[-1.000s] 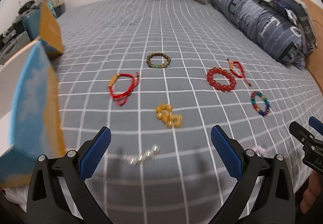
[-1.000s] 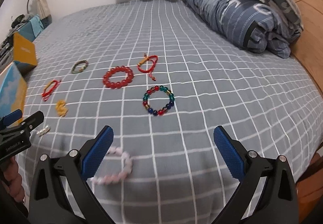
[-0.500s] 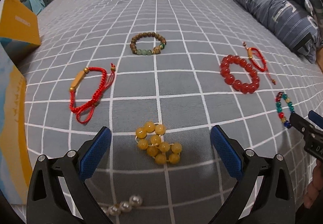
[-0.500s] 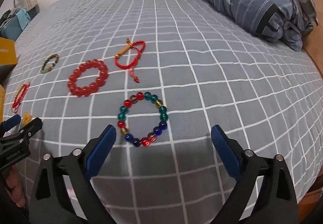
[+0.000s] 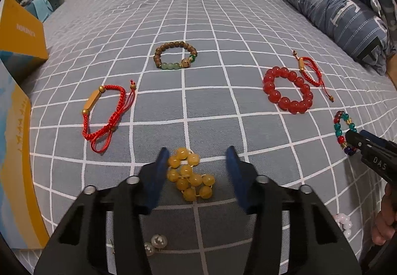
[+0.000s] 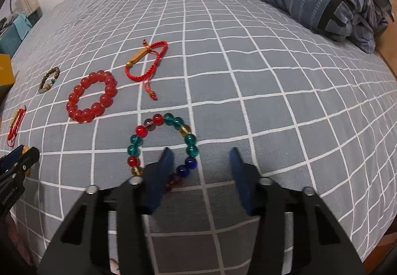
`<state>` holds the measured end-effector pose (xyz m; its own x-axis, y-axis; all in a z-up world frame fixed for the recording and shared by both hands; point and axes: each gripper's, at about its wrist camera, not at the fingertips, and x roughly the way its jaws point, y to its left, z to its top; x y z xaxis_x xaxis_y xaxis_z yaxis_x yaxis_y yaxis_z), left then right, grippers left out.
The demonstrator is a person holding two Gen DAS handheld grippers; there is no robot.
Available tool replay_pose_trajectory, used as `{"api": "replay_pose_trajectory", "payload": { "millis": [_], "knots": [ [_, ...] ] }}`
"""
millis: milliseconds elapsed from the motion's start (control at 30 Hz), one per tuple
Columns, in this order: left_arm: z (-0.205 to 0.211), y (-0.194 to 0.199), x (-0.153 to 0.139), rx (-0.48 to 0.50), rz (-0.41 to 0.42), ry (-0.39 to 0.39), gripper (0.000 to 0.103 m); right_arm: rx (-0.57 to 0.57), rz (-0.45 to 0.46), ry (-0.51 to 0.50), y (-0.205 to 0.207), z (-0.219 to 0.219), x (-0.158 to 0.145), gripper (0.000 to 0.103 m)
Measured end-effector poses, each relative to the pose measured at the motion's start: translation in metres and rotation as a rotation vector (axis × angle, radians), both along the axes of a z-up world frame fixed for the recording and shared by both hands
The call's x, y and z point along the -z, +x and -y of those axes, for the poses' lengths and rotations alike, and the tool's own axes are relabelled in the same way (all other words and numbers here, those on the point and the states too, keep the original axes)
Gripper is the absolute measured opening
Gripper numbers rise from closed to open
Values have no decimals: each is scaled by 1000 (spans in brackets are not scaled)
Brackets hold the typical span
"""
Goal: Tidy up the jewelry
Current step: 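Grasp the amber bead cluster with the left tool while the right tool grasps the multicolour bracelet, then carry the amber beads and multicolour bracelet with both tools into the white box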
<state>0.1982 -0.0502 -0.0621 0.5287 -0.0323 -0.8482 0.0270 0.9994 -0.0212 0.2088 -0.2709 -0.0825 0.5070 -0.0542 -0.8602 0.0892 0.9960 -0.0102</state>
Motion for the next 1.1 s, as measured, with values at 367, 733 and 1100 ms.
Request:
{"api": "replay_pose_trajectory", "payload": {
  "millis": [367, 733, 1100],
  "knots": [
    [0, -3, -10, 54, -27, -50, 16, -1, 14, -7, -6, -1, -11, 9],
    [1, -5, -33, 83, -15, -92, 9, 5, 54, 1, -15, 1, -30, 9],
    [-8, -13, -57, 93, -2, -136, 9, 11, 103, 5, -31, 0, -57, 9]
  ]
}}
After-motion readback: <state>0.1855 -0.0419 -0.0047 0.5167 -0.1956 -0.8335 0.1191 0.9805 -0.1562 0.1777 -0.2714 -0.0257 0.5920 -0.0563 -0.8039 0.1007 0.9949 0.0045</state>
